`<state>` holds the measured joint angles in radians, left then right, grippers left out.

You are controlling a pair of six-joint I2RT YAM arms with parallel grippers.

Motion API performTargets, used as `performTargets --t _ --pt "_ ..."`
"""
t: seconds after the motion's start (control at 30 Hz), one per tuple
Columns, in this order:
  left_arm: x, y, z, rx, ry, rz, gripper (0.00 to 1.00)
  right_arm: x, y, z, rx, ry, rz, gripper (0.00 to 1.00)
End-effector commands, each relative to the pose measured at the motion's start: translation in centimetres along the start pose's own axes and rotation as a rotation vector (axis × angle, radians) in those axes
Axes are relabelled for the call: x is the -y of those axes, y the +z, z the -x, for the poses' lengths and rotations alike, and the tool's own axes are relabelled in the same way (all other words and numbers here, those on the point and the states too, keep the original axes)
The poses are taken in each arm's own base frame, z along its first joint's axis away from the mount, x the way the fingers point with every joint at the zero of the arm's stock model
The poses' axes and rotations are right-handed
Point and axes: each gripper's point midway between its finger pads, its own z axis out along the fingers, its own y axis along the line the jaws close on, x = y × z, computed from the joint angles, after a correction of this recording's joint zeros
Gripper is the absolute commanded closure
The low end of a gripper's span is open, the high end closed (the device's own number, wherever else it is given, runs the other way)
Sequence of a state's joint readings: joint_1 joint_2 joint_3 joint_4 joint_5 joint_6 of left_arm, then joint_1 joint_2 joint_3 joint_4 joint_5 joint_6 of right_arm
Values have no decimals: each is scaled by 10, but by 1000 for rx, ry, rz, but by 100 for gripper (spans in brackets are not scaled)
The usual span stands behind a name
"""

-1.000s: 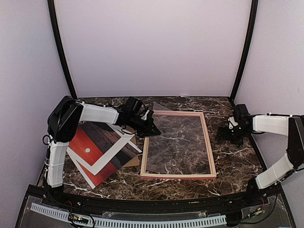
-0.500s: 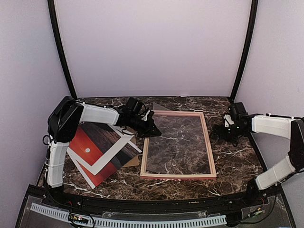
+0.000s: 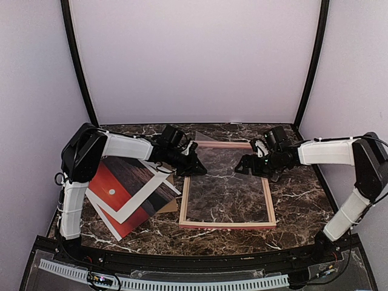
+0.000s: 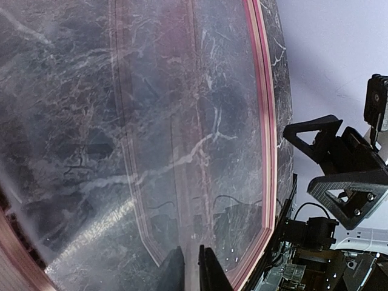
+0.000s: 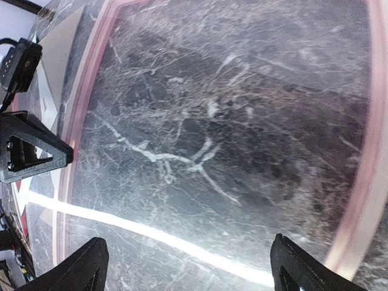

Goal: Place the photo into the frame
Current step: Place the glass panel in the frame body.

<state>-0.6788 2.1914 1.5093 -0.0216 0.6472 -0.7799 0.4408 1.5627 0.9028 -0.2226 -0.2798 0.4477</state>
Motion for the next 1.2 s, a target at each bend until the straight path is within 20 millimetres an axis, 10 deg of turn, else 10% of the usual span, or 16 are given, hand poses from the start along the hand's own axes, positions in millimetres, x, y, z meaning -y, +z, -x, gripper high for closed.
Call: performTargets --t 0.0,0.33,0.83,1.17 --pt "22 -11 1 21 38 -35 90 -36 16 14 18 -23 124 6" --pt "22 -11 1 20 42 -33 82 -33 50 -10 -83 3 146 8" --pt "26 -23 8 44 85 28 44 -18 54 -30 -119 16 106 9" --pt "23 -54 21 119 149 146 37 -14 55 -35 -128 19 94 9"
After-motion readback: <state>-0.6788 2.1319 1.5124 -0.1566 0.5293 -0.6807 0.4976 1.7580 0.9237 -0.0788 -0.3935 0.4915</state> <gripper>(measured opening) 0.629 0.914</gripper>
